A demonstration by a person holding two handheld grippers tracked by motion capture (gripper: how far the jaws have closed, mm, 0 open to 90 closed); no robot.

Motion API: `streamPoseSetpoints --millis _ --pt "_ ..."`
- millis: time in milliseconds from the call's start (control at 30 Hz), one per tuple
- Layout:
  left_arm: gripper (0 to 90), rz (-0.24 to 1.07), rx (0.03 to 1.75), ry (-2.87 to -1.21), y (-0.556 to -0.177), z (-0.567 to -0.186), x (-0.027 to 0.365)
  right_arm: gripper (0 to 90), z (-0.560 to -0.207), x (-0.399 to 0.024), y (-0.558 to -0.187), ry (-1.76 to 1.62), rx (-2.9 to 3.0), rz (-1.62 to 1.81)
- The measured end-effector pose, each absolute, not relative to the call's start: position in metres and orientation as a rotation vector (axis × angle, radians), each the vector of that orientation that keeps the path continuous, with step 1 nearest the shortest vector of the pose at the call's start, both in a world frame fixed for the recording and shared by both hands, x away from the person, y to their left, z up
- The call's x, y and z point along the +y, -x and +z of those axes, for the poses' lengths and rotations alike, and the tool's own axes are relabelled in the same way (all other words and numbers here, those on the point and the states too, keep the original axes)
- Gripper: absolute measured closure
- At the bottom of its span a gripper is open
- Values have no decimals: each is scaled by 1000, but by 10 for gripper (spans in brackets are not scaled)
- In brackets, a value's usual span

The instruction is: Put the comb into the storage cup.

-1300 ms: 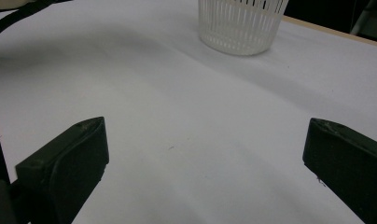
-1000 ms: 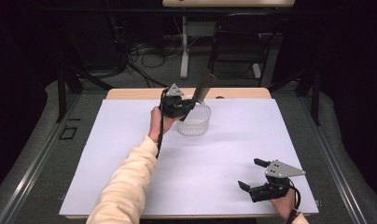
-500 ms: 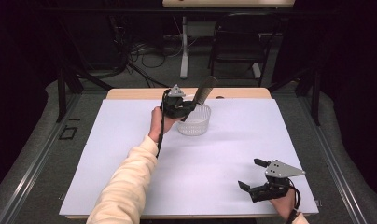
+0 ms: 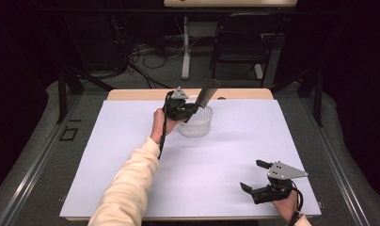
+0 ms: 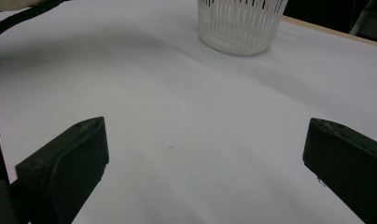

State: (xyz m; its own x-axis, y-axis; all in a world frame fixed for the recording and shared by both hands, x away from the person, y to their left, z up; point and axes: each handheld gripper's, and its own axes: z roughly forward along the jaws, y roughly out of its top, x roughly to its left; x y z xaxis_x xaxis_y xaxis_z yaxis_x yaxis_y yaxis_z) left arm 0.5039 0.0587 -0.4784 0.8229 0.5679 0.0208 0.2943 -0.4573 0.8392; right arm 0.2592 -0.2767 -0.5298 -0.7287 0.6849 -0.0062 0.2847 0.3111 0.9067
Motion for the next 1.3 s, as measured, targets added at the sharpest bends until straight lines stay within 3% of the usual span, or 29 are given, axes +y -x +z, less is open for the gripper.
streamPoseSetpoints --millis 1300 --pt "713 326 608 -2131 -508 -489 54 0 -530 -277 -259 -862 2194 1396"
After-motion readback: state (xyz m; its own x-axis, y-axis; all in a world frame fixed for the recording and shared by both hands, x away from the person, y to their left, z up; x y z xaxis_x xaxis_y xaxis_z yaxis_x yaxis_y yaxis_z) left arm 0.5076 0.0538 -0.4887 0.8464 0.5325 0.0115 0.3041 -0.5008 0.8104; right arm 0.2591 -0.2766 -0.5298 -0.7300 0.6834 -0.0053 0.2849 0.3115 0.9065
